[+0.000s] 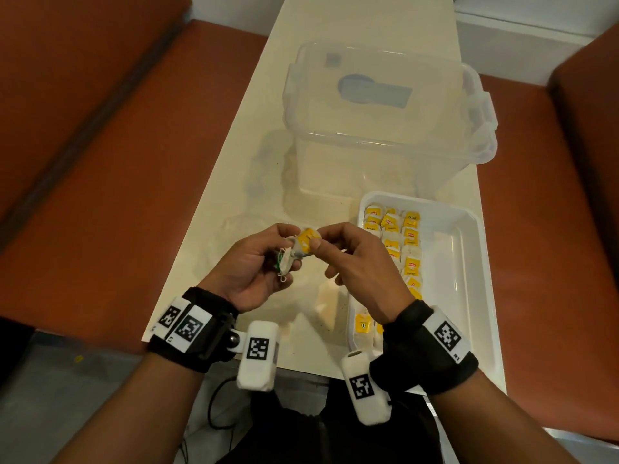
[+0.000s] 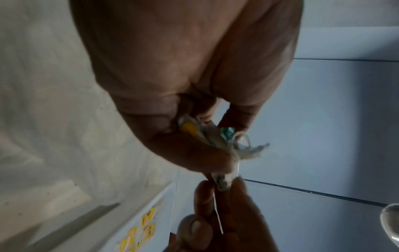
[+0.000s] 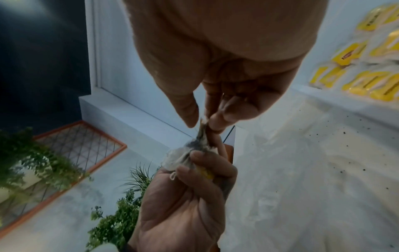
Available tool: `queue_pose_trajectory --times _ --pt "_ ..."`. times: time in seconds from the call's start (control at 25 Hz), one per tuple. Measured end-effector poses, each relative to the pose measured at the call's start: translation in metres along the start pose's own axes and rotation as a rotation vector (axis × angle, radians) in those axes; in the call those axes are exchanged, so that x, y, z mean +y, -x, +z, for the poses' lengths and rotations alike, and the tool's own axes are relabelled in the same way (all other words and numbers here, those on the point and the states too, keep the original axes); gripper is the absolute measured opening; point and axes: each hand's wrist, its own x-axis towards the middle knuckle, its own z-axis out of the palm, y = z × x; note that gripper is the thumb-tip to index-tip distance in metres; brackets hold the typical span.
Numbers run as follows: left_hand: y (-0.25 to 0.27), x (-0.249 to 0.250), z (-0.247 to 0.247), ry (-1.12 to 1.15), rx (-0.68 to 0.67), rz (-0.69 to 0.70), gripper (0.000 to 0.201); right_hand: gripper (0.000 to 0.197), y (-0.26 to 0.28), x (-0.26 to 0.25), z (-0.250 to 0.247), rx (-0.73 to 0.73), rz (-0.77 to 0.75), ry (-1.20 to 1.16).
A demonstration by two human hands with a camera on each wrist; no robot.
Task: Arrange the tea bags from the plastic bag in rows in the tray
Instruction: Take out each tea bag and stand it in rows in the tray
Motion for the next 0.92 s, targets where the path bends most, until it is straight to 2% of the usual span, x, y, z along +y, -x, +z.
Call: queue_pose_trajectory --times 0.12,0.24,0.28,0.48,0.6,0.76,0.92 --pt "0.006 -0.007 0.008 0.035 -0.009 -0.011 0.008 0.012 0.006 0.000 -0.003 0.052 0.002 -0.097" --pt "0.013 -0.020 0.014 -0.003 -0.012 -0.012 0.035 0.010 0.013 0.002 -0.008 0.061 0.019 -0.157" --pt "0.015 -0.025 0.017 -0.036 -0.014 0.002 0.035 0.010 0.015 0.003 -0.011 0.062 0.022 -0.170" --pt "0.018 -0.041 0.040 -0.078 -0.009 0.008 0.015 0.016 0.024 0.011 -0.034 0.087 0.064 -0.220" --pt "0.016 -0.049 0.058 -0.118 0.025 0.021 0.004 0.014 0.029 0.016 -0.051 0.047 0.068 -0.234" --pt "0.012 -0.062 0.075 -0.157 0.029 0.006 0.006 0.012 0.034 0.026 -0.079 0.028 0.054 -0.164" --pt "0.007 -0.070 0.080 -0.088 0.082 -0.033 0.014 0.006 0.036 0.031 -0.109 0.025 0.068 -0.164"
